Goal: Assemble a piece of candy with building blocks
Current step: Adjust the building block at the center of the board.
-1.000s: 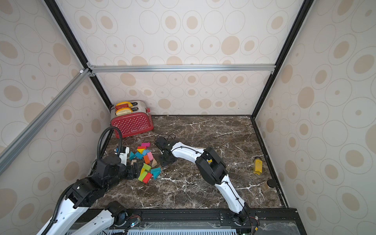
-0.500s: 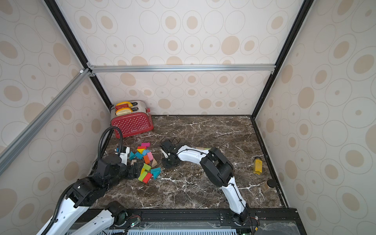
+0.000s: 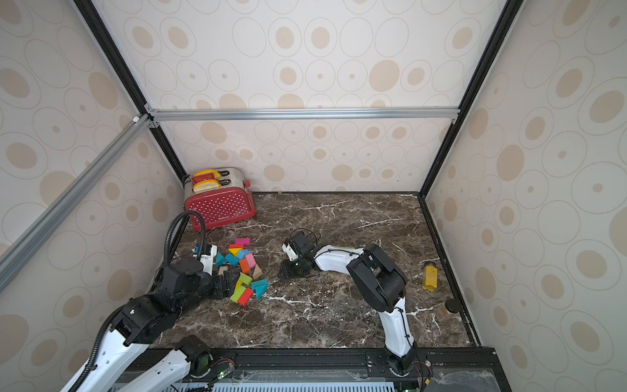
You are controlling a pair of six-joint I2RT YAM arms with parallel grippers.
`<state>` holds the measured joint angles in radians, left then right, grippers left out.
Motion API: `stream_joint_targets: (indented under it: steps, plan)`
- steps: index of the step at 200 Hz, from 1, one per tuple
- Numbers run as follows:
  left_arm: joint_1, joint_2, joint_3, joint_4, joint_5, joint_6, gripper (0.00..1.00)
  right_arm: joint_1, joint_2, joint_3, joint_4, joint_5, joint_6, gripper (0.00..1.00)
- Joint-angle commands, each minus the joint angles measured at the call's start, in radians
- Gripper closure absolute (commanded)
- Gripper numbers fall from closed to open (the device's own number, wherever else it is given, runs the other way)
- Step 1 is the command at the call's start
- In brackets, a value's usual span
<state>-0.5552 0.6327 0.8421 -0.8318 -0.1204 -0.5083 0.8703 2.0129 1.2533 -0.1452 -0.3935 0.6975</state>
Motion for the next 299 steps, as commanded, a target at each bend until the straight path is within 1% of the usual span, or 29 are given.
stream_joint_targets:
  steps: [1, 36, 56, 77, 93, 122, 157, 164, 170, 190, 211, 218, 228, 239, 252, 263, 280, 289, 299]
  plan:
    - [0.009, 0.002, 0.003, -0.002, 0.002, 0.001, 0.21, -0.017, 0.028, -0.069, -0.072, 0.037, 0.014, 0.51]
    - [0.008, 0.0, 0.003, -0.002, 0.002, 0.001, 0.21, -0.049, 0.029, -0.114, -0.03, 0.015, 0.03, 0.52]
    - [0.008, 0.002, 0.002, -0.002, 0.001, 0.001, 0.21, -0.054, 0.028, -0.112, -0.034, 0.015, 0.003, 0.51]
    - [0.008, 0.003, 0.002, -0.002, 0.001, 0.002, 0.21, -0.054, -0.008, -0.101, -0.036, 0.011, -0.095, 0.44]
    - [0.009, 0.004, 0.003, -0.003, 0.0, 0.001, 0.21, -0.054, -0.061, -0.103, -0.036, 0.029, -0.218, 0.38]
    - [0.009, 0.004, 0.003, -0.005, -0.005, -0.001, 0.21, -0.054, -0.143, -0.116, -0.046, 0.079, -0.409, 0.31]
    - [0.009, 0.001, 0.002, -0.004, -0.01, -0.003, 0.21, -0.044, -0.213, -0.162, 0.003, 0.014, -0.505, 0.25]
    - [0.009, 0.002, 0.002, -0.004, -0.011, -0.004, 0.21, -0.04, -0.221, -0.163, 0.004, 0.007, -0.511, 0.2]
    - [0.008, 0.001, 0.002, -0.004, -0.012, -0.003, 0.21, -0.033, -0.227, -0.161, 0.004, 0.001, -0.517, 0.18]
    - [0.009, 0.002, 0.002, -0.006, -0.012, -0.003, 0.21, -0.001, -0.222, -0.132, -0.033, 0.012, -0.553, 0.17]
    - [0.009, 0.002, 0.002, -0.006, -0.015, -0.004, 0.21, 0.027, -0.194, -0.104, -0.08, 0.043, -0.638, 0.17]
    - [0.008, 0.002, 0.002, -0.006, -0.015, -0.003, 0.21, 0.028, -0.185, -0.089, -0.101, 0.039, -0.663, 0.19]
    - [0.009, 0.002, 0.003, -0.006, -0.015, -0.004, 0.21, 0.03, -0.176, -0.065, -0.143, 0.04, -0.713, 0.2]
    - [0.008, 0.002, 0.002, -0.007, -0.015, -0.004, 0.21, 0.036, -0.173, -0.041, -0.199, 0.044, -0.809, 0.2]
    - [0.009, 0.002, 0.003, -0.007, -0.016, -0.003, 0.21, 0.042, -0.186, -0.031, -0.229, 0.104, -0.949, 0.2]
    - [0.009, 0.001, 0.003, -0.007, -0.016, -0.004, 0.21, 0.042, -0.191, -0.033, -0.22, 0.155, -1.035, 0.19]
    - [0.009, -0.005, 0.002, -0.009, -0.021, -0.006, 0.21, 0.041, -0.152, 0.013, -0.284, 0.163, -1.167, 0.19]
    - [0.008, -0.008, 0.003, -0.009, -0.022, -0.006, 0.21, 0.042, -0.119, 0.059, -0.337, 0.162, -1.213, 0.19]
    - [0.008, -0.011, 0.002, -0.009, -0.024, -0.007, 0.21, 0.042, -0.086, 0.105, -0.377, 0.16, -1.234, 0.19]
